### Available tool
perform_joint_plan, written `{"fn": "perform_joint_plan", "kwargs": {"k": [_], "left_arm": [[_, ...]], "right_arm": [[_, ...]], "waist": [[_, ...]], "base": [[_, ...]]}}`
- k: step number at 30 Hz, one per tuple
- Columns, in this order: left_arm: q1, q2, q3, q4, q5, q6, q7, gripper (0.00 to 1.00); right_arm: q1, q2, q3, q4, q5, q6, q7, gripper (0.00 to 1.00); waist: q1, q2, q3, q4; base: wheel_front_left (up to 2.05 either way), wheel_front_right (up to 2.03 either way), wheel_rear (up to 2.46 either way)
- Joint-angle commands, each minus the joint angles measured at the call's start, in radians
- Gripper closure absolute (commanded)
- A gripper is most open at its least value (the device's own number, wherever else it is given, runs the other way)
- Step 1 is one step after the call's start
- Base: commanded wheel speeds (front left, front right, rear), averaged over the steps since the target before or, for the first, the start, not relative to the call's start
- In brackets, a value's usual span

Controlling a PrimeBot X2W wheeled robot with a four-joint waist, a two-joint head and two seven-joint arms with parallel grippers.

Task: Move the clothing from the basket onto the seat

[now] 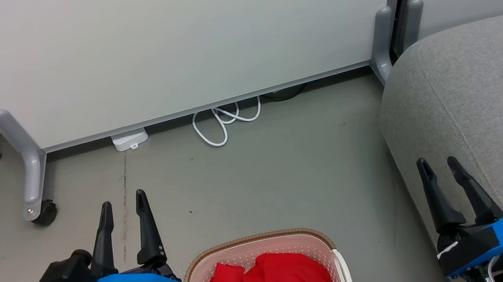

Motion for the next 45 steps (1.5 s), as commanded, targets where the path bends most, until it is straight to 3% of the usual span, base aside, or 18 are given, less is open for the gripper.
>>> {"fn": "perform_joint_plan", "kwargs": {"k": [1,27,45], "left_arm": [[-0.021,0.009,-0.009,-0.005,0.031,0.007,-0.009,0.00],[-0.032,0.019,-0.060,-0.003,0.259,0.031,-0.068,0.00],[-0.030,0.008,-0.061,0.018,0.365,0.015,-0.099,0.00]], "right_arm": [[-0.021,-0.007,0.002,-0.005,-0.032,0.002,-0.012,0.00],[-0.029,-0.008,0.015,-0.003,-0.267,0.002,-0.070,0.00],[-0.030,-0.008,0.007,0.007,-0.392,0.003,-0.102,0.00]], "waist": [[0.0000,-0.0001,0.001,0.001],[0.0000,-0.0001,0.018,0.006],[0.0000,-0.0001,0.024,0.010]], "base": [[0.00,0.00,0.00],[0.00,0.00,0.00],[0.00,0.00,0.00]]}}
